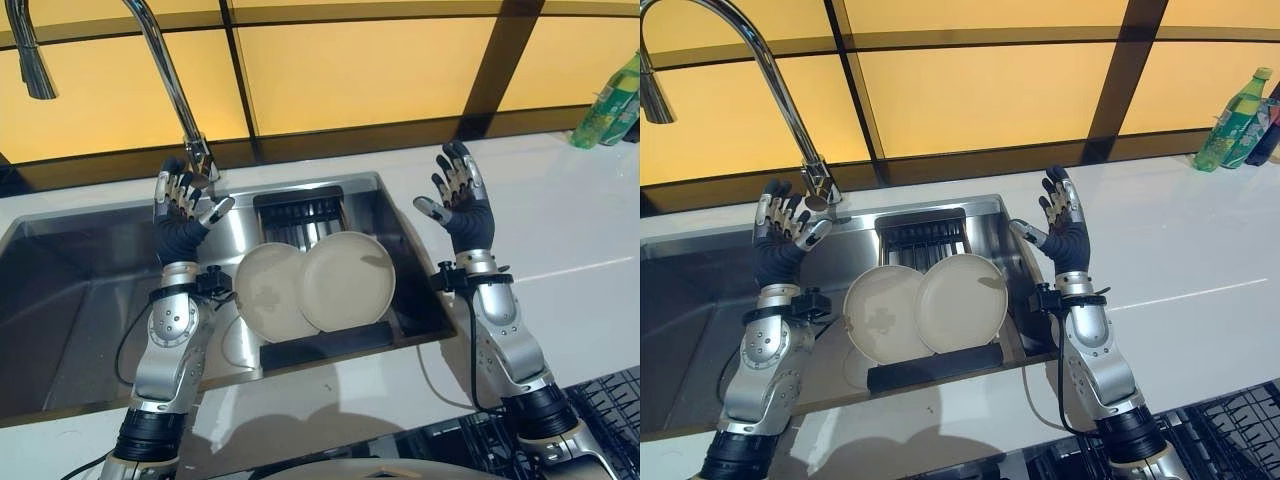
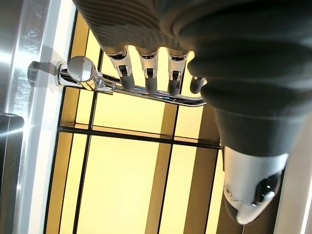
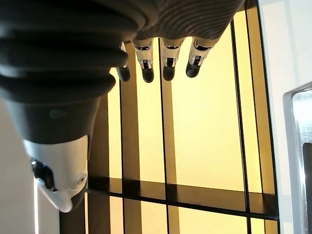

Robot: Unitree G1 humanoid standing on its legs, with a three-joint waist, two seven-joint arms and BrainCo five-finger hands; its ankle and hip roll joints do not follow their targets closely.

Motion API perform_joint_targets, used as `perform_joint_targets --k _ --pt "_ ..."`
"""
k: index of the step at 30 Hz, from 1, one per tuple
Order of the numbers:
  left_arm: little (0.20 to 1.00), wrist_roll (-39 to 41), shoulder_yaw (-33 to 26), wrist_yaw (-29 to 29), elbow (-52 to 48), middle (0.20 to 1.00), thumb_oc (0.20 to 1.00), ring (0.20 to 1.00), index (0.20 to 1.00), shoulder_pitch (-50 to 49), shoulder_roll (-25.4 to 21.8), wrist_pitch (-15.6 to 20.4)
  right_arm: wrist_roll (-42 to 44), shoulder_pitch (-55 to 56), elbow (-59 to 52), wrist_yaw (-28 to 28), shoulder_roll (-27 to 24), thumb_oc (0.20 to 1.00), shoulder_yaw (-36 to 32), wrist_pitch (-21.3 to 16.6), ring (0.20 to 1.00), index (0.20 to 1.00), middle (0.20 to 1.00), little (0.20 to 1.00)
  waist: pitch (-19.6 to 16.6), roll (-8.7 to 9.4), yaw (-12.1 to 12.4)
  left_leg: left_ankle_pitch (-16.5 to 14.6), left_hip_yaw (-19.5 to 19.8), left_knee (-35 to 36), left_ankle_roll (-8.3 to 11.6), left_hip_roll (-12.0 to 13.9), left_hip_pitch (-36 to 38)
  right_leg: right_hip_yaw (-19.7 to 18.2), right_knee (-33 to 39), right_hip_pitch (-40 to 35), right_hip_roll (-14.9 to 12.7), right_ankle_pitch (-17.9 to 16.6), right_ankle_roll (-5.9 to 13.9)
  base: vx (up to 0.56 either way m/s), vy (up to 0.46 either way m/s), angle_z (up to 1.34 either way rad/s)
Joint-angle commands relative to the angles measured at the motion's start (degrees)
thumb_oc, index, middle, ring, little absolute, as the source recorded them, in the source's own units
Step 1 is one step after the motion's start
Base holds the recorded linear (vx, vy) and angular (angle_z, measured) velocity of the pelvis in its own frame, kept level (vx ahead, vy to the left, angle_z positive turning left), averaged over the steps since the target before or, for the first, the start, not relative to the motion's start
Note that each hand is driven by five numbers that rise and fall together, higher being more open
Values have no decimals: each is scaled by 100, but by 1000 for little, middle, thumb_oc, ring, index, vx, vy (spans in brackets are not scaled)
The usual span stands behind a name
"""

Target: Pick up plates and place into dishwasher.

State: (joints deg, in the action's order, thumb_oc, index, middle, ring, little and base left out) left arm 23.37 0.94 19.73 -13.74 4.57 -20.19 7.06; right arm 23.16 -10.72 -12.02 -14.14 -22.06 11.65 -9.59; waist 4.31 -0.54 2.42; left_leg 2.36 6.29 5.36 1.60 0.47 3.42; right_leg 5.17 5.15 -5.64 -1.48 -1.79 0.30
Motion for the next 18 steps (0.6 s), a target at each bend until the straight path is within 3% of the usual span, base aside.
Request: perform_joint_targets --k 1,10,18 --pt "1000 57 -220 -90 176 1000 1000 1000 1000 60 -147 374 -4 153 -97 51 40 1000 -225 -219 1000 1000 1000 1000 -397 61 50 -368 -780 -55 203 274 157 303 -50 -64 -455 271 499 0 0 0" --pt "1000 -302 -158 -506 106 1000 1000 1000 1000 96 -326 339 -22 114 -46 -5 26 1000 -170 -242 1000 1000 1000 1000 -370 37 44 -426 -789 -43 213 285 223 286 -48 -113 -420 315 508 0 -5 0" --pt "1000 -582 50 -1264 329 1000 1000 1000 1000 545 -851 -128 57 3 -21 -84 -77 1000 -12 -193 1000 1000 1000 1000 -417 -23 -96 -425 -897 -65 250 349 256 132 -43 -89 -324 322 478 5 -66 -2"
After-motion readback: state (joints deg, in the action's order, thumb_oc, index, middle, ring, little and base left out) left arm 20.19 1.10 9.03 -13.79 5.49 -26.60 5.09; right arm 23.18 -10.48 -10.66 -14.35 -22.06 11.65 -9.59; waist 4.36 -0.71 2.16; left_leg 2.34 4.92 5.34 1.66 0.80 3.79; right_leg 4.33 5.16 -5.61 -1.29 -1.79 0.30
